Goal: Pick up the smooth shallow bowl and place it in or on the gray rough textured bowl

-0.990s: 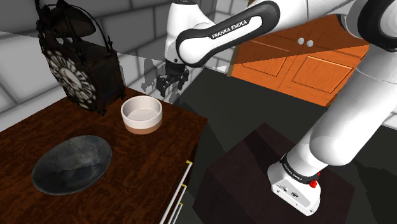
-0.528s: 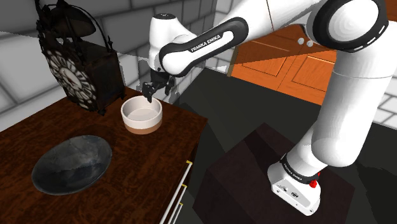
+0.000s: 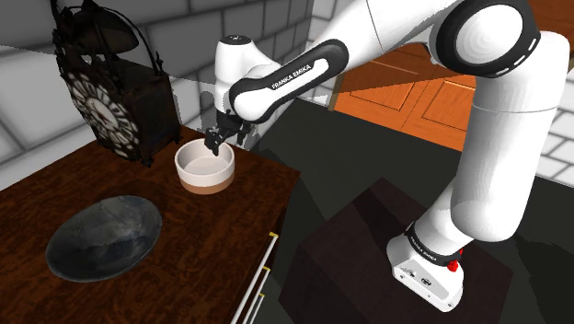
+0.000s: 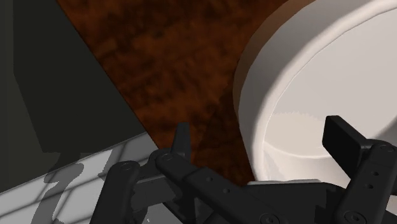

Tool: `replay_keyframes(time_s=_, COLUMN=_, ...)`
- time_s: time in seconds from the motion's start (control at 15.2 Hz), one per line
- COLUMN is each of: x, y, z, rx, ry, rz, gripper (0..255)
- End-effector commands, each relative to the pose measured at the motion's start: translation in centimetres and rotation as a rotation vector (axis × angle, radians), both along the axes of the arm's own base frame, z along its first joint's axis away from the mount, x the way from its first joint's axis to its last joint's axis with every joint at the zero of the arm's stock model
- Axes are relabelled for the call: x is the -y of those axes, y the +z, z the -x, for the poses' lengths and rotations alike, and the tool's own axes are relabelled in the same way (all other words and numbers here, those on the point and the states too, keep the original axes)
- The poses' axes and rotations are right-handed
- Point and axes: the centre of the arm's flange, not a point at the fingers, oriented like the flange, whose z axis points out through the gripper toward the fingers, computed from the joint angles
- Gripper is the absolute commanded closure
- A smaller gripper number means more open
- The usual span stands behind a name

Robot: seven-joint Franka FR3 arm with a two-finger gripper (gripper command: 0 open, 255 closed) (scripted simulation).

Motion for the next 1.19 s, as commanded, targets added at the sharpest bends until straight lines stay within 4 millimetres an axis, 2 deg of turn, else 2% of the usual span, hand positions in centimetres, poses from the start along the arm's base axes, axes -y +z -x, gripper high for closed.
replay_keyframes(time_s=0.0, x=0.0, y=-0.1, z=0.0, rx=0.0, ry=0.0, rz=0.0, gripper=0)
replay_keyframes(time_s=0.26, x=0.0, y=-0.1, z=0.0, rx=0.0, ry=0.0, rz=0.0, gripper=0)
replay_keyframes(time_s=0.33, x=0.0, y=-0.1, z=0.0, rx=0.0, ry=0.0, rz=0.0, gripper=255)
replay_keyframes(time_s=0.92, x=0.0, y=-0.1, z=0.0, rx=0.0, ry=0.0, rz=0.0, gripper=255)
replay_keyframes(time_s=1.12, x=0.0, y=1.5, z=0.0, rx=0.0, ry=0.0, rz=0.0, gripper=255)
